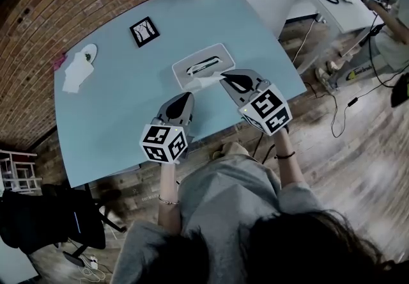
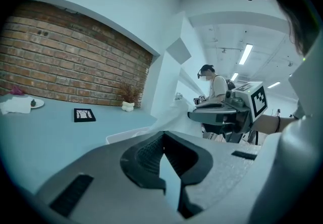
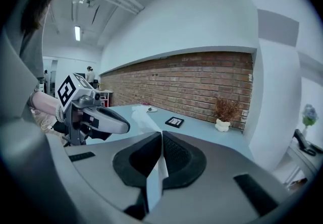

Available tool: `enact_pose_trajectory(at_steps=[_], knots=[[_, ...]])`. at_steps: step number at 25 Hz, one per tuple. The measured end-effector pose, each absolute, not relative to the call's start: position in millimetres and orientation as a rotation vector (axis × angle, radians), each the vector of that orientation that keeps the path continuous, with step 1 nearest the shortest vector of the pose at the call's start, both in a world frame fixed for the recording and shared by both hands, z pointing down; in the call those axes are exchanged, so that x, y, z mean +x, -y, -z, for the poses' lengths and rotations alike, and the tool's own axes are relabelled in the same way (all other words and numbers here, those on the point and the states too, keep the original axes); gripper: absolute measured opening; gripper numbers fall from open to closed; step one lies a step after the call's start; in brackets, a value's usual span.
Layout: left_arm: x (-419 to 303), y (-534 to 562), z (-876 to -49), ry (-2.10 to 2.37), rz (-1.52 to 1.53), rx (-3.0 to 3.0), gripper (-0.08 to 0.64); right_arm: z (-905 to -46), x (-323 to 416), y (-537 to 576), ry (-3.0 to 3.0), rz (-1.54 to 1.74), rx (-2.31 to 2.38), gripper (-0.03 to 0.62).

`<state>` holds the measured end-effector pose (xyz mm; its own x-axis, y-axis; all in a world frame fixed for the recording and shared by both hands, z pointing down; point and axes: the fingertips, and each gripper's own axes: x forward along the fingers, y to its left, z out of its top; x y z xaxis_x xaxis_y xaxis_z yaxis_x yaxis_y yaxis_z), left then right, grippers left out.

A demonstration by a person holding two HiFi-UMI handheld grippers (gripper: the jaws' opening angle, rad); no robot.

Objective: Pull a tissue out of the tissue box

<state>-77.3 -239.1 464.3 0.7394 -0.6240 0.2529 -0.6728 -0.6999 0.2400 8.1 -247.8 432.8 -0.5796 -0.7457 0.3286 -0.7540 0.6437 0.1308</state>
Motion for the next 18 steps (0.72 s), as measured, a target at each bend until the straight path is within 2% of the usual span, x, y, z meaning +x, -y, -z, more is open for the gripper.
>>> enact_pose_trajectory(at_steps=[18], knots=[[-84.7, 238.5, -456.7, 1.009, -0.186, 2.647, 0.003, -426.2, -1.4, 250.4, 2.577, -0.055, 1.253, 0.002]])
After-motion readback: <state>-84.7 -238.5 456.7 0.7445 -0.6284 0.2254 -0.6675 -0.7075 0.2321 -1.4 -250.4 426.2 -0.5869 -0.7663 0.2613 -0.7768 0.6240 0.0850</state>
